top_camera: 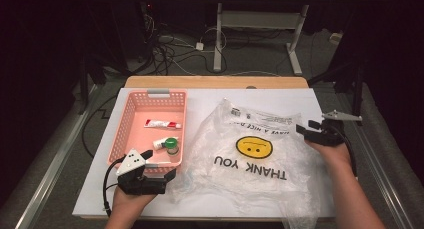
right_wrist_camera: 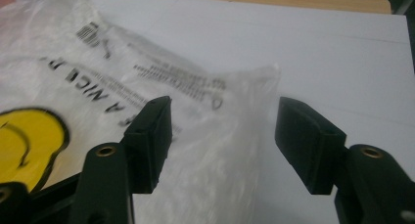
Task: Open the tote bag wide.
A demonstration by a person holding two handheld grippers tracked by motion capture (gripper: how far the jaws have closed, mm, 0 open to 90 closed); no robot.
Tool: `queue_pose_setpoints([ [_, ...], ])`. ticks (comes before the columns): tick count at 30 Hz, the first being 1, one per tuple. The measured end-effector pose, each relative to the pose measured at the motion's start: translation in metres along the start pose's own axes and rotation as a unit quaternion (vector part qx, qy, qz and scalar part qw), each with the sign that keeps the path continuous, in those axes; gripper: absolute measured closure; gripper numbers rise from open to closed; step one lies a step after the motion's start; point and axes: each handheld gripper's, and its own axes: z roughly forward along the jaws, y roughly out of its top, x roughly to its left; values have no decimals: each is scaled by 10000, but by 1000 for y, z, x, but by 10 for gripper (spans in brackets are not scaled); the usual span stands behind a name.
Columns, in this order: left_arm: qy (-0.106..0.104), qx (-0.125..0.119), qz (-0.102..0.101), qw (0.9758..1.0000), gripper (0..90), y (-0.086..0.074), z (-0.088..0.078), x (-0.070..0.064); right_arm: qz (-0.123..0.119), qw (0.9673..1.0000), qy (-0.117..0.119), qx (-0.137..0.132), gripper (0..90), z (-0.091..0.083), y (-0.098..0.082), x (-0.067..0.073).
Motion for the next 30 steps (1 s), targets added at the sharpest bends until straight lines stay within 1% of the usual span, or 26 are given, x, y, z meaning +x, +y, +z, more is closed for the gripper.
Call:
queue_pose_setpoints([
  [1, -5, 12, 5, 10000, 0, 0, 0, 0, 55, 10000, -1, -23, 386, 5, 5, -4],
  [3, -5, 11, 10, 10000, 0, 0, 0, 0, 162, 9999, 2, -16, 341, 16, 11, -9],
  [4, 0, 20, 20, 10000, 0, 0, 0, 0, 182, 9998, 56, 67, 315, 23, 14, -11],
  [5, -1, 22, 24, 10000, 0, 0, 0, 0, 85, 9994, 80, 336, 254, 37, 15, -11],
  [6, -5, 26, 33, 10000, 0, -1, 0, 0, 85, 9994, 80, 336, 254, 37, 15, -11],
  [8, -4, 67, 69, 10000, 0, -1, 1, -1, 31, 9986, 94, 514, 211, 47, 13, -13],
  [11, -53, 85, 74, 9999, 0, -2, 2, -1, -94, 9965, 218, 807, 211, 58, 8, -13],
  [12, -48, 88, 75, 9999, 0, -2, 3, -1, -140, 9957, 264, 882, 236, 61, 6, -12],
  [13, -47, 97, 87, 9999, 0, -2, 3, -2, -370, 9949, 112, 927, 330, 62, 2, -9],
  [14, -53, 100, 95, 9999, 0, -2, 3, -2, -527, 9943, -39, 925, 400, 61, 1, -7],
  [15, -56, 103, 104, 9999, 0, -2, 3, -3, -527, 9943, -39, 925, 400, 61, 1, -7],
  [16, -59, 105, 116, 9999, 0, -2, 3, -3, -577, 9942, -79, 908, 506, 59, 0, -6],
  [17, -69, 108, 125, 9998, 0, -2, 4, -3, -591, 9945, -20, 870, 629, 57, -1, -6],
  [18, -78, 118, 129, 9998, 0, -2, 4, -3, -605, 9945, 113, 845, 758, 54, -3, -8],
  [19, -86, 129, 127, 9998, 0, -2, 5, -3, -605, 9945, 113, 845, 758, 54, -3, -8],
  [21, -93, 153, 134, 9997, 0, -2, 6, -4, -611, 9942, 243, 849, 875, 52, -5, -8],
  [22, -96, 163, 140, 9997, 0, -2, 7, -4, -588, 9941, 314, 851, 895, 51, -5, -8],
  [23, -99, 155, 135, 9997, 0, -2, 7, -5, -597, 9941, 326, 850, 900, 51, -6, -7],
  [24, -106, 156, 136, 9997, 0, -2, 7, -5, -625, 9940, 292, 851, 900, 49, -6, -4],
  [26, -113, 167, 152, 9997, 0, -3, 7, -6, -622, 9941, 281, 845, 900, 48, -6, -4],
  [28, -130, 170, 156, 9997, 0, -3, 8, -7, -588, 9949, 186, 804, 900, 47, -6, -4],
  [29, -138, 163, 157, 9996, 0, -3, 8, -7, -478, 9960, 102, 752, 900, 44, -6, -9],
  [30, -142, 143, 160, 9997, 0, -3, 7, -8, -478, 9960, 102, 752, 900, 44, -6, -9],
])
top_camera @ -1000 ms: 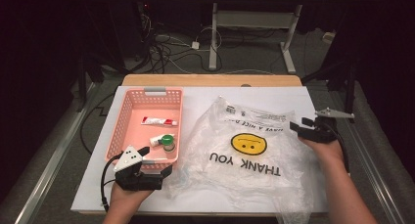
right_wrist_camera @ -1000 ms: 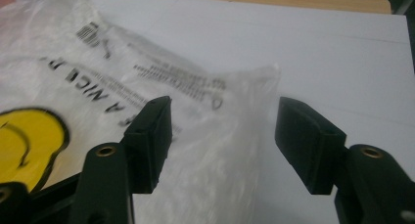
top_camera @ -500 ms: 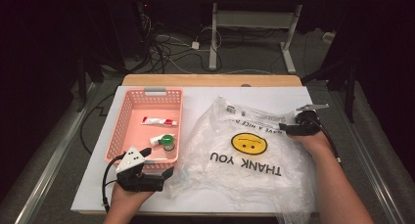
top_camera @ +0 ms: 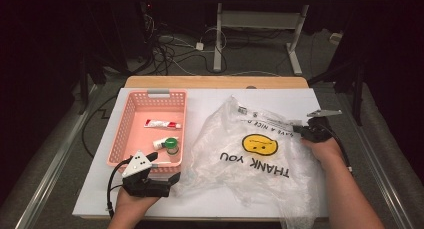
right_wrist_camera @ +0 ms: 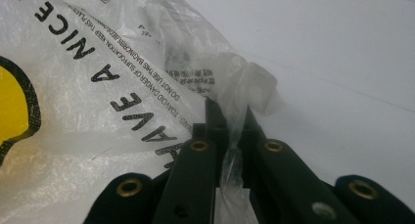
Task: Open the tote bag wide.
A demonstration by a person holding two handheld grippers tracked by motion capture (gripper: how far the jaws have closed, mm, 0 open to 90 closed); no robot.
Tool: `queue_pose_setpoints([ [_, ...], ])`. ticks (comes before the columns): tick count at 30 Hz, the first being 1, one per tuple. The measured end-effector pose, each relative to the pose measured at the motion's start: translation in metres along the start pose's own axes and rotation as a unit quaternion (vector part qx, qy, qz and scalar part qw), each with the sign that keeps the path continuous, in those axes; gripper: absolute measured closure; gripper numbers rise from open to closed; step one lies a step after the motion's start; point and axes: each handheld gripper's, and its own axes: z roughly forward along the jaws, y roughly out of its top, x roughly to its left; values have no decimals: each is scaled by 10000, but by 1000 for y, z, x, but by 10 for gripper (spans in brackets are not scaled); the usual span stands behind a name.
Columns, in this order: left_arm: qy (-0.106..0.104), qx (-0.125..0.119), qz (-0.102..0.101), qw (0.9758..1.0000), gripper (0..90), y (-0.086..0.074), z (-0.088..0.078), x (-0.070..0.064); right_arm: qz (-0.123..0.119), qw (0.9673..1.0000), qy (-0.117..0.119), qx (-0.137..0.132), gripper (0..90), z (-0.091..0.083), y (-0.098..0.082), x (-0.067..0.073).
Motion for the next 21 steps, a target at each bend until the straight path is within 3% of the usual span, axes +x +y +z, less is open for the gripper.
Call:
queue_pose_setpoints([
  [7, -39, -87, 7, 10000, 0, 1, -3, -1, 554, 9970, -446, -304, 900, -9, -1, -27],
  [9, -69, -78, 29, 9999, 0, 2, -2, -2, 835, 9934, -672, -411, 900, -15, -4, -41],
  [10, -82, -70, 43, 9999, 0, 2, -2, -2, 835, 9934, -672, -411, 900, -15, -4, -41],
  [11, -88, -66, 51, 9999, 0, 2, -2, -3, 1009, 9905, -798, -492, 900, -19, -7, -50],
  [12, -95, -64, 61, 9999, 0, 2, -2, -4, 1009, 9905, -798, -492, 900, -19, -7, -50],
  [15, -97, -46, 86, 9999, 0, 2, -1, -4, 1191, 9862, -987, -596, 900, -28, -11, -61],
  [18, -98, -30, 60, 9999, 0, 1, -1, -3, 1189, 9823, -1283, -675, 900, -39, -15, -68],
  [19, -105, -2, 66, 9999, 0, 1, 0, -3, 1258, 9793, -1408, -734, 900, -48, -20, -71],
  [21, -126, 13, 60, 9999, 0, 1, 1, -3, 1317, 9777, -1450, -757, 900, -53, -23, -72],
])
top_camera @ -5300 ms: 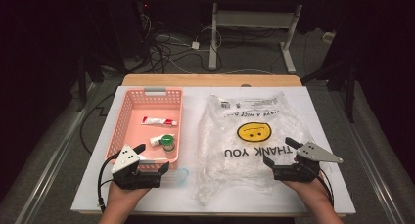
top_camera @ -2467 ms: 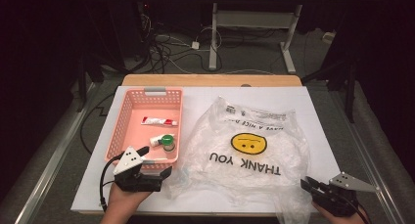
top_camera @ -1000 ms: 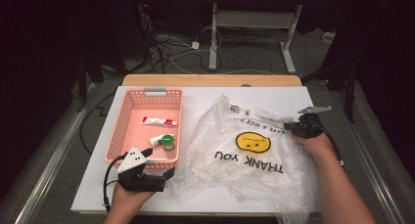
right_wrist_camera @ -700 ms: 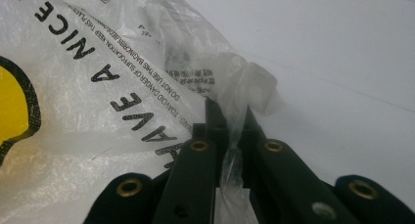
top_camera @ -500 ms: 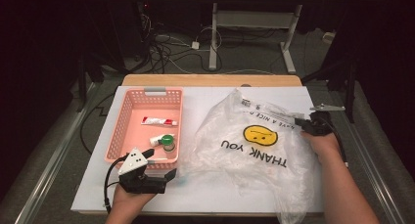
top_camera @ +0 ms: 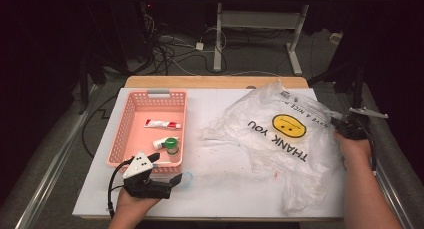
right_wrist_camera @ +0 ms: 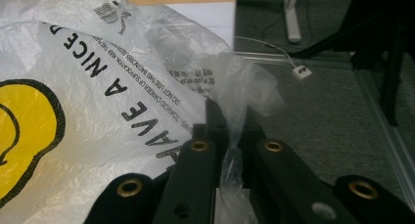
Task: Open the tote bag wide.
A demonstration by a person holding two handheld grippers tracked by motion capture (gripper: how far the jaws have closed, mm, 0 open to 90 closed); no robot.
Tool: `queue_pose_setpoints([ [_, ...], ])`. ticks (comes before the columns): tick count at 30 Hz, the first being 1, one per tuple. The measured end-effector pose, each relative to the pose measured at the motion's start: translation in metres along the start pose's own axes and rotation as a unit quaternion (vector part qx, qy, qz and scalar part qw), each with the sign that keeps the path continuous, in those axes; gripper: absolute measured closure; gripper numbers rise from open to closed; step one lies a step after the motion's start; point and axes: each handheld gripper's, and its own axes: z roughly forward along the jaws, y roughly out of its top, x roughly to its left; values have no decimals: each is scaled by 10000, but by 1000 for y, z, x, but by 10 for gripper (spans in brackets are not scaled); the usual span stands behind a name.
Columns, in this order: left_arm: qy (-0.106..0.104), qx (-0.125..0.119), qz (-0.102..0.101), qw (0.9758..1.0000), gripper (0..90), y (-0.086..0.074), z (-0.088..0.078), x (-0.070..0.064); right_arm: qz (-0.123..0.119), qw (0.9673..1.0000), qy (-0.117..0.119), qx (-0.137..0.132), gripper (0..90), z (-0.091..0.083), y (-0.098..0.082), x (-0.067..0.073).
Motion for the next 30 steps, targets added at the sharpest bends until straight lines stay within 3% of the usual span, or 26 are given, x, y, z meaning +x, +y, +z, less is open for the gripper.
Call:
queue_pose_setpoints([
  [5, -13, -38, 58, 10000, 0, 2, 1, -2, 57, 9999, -113, -117, 900, -23, -14, -9],
  [10, -11, -8, 115, 9999, 0, 3, 1, -2, 166, 9995, -222, -143, 900, -45, -33, -5],
  [14, -13, -29, 127, 9999, 0, 5, 2, -1, 267, 9994, -140, -181, 900, -56, -48, 11],
  [17, -29, -35, 140, 9999, 0, 5, 2, 0, 118, 9998, 10, -175, 900, -57, -54, 32],
  [18, -37, -38, 150, 9999, 0, 5, 2, 0, 118, 9998, 10, -175, 900, -57, -54, 32],
  [20, -47, -47, 149, 9999, 0, 5, 2, 1, -48, 9999, 5, -121, 894, -54, -54, 45],
  [23, -56, -74, 138, 9999, 0, 5, 1, 2, -54, 9999, 12, -110, 883, -53, -54, 49],
  [24, -50, -82, 131, 9999, 0, 5, 1, 3, -80, 9999, 5, -119, 870, -54, -54, 50],
  [27, -44, -97, 108, 9999, 0, 4, 0, 4, -81, 9998, 37, -193, 660, -60, -56, 51],
  [28, -45, -103, 99, 9999, 0, 4, 0, 5, -81, 9998, 37, -193, 660, -60, -56, 51],
  [30, -51, -115, 90, 9999, 0, 5, -1, 4, -102, 9995, 44, -303, 549, -66, -57, 50],
])
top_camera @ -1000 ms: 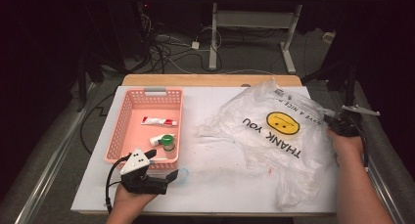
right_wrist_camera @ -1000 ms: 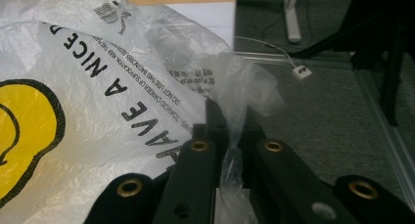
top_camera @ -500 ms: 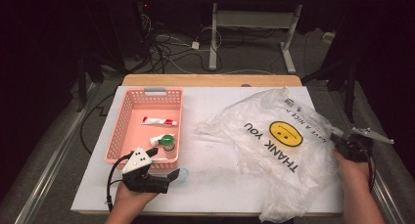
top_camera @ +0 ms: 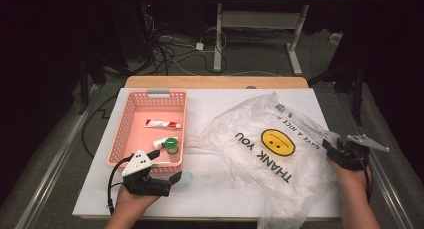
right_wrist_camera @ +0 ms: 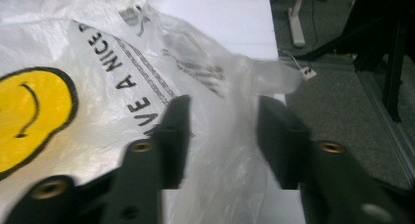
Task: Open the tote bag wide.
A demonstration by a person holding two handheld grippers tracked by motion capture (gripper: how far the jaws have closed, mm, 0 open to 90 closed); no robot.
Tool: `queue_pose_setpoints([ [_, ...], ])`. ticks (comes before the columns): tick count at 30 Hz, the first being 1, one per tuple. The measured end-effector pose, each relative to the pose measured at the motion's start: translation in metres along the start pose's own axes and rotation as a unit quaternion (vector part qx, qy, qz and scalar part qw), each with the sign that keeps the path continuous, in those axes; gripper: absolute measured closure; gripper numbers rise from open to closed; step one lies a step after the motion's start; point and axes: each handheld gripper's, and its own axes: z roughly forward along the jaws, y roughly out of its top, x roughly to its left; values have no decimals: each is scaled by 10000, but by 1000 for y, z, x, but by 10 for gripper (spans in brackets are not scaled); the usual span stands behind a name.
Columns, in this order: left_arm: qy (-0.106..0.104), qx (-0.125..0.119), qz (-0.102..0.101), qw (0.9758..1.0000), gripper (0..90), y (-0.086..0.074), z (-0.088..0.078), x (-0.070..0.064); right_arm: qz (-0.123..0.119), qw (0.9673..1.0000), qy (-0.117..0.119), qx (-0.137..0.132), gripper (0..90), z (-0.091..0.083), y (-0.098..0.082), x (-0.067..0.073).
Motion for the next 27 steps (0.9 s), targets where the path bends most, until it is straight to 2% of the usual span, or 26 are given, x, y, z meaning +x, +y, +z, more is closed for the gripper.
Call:
queue_pose_setpoints([
  [2, -8, -19, -4, 10000, 0, 0, 0, -1, -6, 9999, 15, -132, 474, -9, 0, -1],
  [4, -26, -10, 5, 10000, 0, 0, 0, -2, 47, 9995, 173, -278, 461, -18, -1, -2],
  [7, -35, 12, 11, 10000, 0, -1, 0, -4, -45, 9983, 315, -492, 437, -34, 0, 0],
  [10, -8, 22, 24, 10000, 0, -1, 0, -4, -35, 9955, 643, -702, 411, -47, 5, 3],
  [12, 1, 22, 2, 10000, 0, -1, 0, -3, -127, 9933, 864, -751, 390, -50, 8, 10],
  [18, 135, -10, -41, 9999, 0, -1, -1, -1, -566, 9867, 1407, -589, 319, -44, 10, 43],
  [19, 144, 4, -37, 9999, 0, -1, -1, 0, -635, 9849, 1509, -559, 307, -42, 10, 48],
  [20, 154, 6, -43, 9999, 0, -1, -1, 0, -710, 9808, 1743, -507, 270, -38, 9, 57],
  [21, 163, 17, -48, 9999, 0, -1, -1, 1, -710, 9808, 1743, -507, 270, -38, 9, 57],
  [22, 167, 31, -33, 9998, 0, -1, 0, 1, -779, 9791, 1816, -474, 255, -36, 9, 62],
  [23, 182, 36, -15, 9998, 0, -2, 0, 1, -904, 9757, 1951, -425, 219, -33, 8, 71],
  [24, 192, 38, -4, 9998, 0, -2, 1, 1, -904, 9757, 1951, -425, 219, -33, 8, 71],
  [25, 186, 40, 2, 9998, 0, -3, 1, 2, -1001, 9729, 2053, -373, 188, -31, 8, 79],
  [26, 189, 46, 5, 9998, 0, -3, 1, 1, -1001, 9729, 2053, -373, 188, -31, 8, 79],
  [27, 191, 51, 8, 9998, 0, -3, 2, 1, -1038, 9712, 2115, -353, 182, -30, 7, 83],
])
